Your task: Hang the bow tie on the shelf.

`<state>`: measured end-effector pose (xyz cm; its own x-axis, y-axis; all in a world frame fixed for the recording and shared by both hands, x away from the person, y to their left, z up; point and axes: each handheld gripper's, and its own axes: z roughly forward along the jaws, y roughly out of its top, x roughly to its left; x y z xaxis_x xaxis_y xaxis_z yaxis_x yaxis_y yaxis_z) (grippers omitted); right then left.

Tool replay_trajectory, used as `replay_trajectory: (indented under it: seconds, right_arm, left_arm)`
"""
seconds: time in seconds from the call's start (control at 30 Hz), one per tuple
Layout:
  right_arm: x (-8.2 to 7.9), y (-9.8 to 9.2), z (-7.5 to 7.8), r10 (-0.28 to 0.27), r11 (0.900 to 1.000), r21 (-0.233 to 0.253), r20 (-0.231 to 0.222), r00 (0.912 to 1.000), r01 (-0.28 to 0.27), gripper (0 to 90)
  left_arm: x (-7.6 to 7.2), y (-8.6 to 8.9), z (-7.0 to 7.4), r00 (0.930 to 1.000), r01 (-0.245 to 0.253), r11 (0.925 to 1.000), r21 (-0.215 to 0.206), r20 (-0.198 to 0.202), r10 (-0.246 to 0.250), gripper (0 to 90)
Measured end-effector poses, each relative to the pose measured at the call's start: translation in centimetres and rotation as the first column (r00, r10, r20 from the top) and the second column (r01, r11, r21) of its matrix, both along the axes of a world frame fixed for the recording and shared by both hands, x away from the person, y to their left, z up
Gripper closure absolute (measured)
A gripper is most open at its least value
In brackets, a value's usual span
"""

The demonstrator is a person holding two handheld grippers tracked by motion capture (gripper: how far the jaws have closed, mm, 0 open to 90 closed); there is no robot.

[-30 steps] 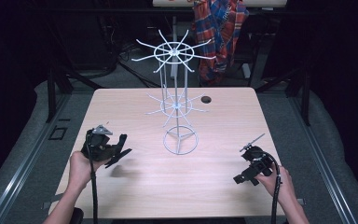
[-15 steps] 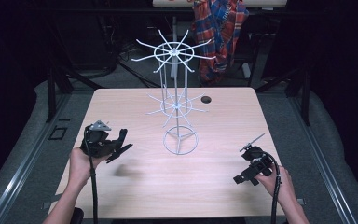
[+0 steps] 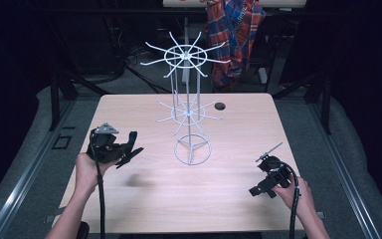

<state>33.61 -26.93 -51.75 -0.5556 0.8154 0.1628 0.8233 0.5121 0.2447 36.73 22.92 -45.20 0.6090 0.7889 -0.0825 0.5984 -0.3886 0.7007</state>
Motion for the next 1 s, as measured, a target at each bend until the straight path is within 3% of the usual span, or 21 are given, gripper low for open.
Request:
replay_trajectory:
  seconds: [1.0]
  right_arm:
    - [0.0,-0.1,0.2,0.009,1.000,-0.010,-0.014,0.9999,-0.009,8.9]
  left_arm:
    - [0.5,-2.7,2.7,0.9947,0.069,0.9967,-0.044,0.079,-0.065,86.5]
